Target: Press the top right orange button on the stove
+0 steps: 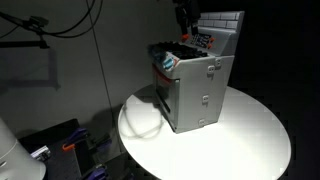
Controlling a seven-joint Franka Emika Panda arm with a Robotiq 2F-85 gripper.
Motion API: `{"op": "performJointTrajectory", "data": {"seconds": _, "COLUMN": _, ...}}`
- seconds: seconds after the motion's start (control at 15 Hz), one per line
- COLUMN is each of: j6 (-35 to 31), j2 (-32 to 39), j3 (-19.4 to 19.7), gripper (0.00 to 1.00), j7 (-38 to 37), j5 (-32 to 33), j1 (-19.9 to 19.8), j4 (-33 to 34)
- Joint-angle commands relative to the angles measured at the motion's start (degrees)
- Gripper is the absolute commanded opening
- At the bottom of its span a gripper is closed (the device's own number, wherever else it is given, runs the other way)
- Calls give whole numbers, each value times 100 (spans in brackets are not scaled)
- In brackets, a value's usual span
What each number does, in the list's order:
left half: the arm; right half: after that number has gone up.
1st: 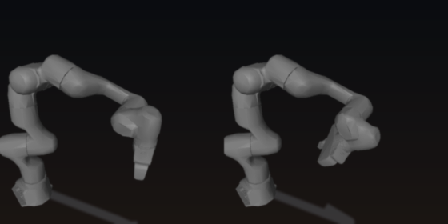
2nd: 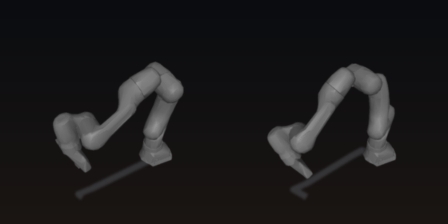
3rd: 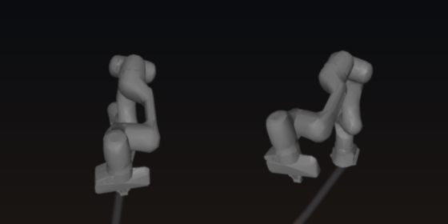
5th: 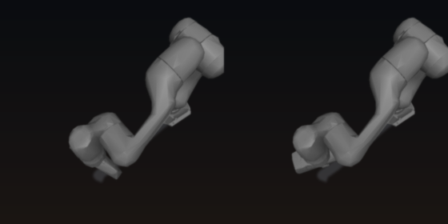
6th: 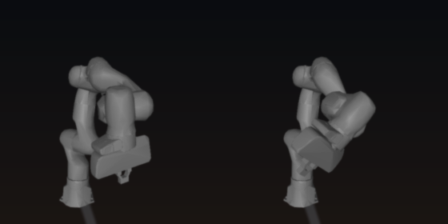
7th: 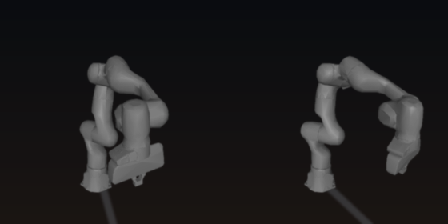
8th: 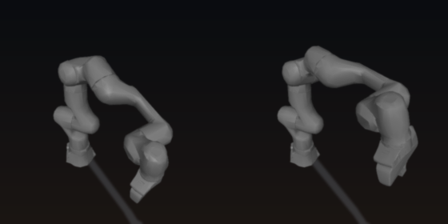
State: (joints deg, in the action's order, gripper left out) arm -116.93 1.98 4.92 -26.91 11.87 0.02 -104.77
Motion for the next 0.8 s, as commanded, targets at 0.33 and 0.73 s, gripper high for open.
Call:
{"op": "performJointTrajectory", "data": {"seconds": 0.33, "j6": 1774, "j2": -1234, "j3": -197, "gripper": 100, "j7": 1145, "j5": -275, "j1": -83, "j4": -653}}
{"op": "performJointTrajectory", "data": {"seconds": 0.73, "j6": 2314, "j2": -1825, "j3": -257, "gripper": 100, "j7": 1563, "j5": -421, "j1": -86, "j4": -843}}
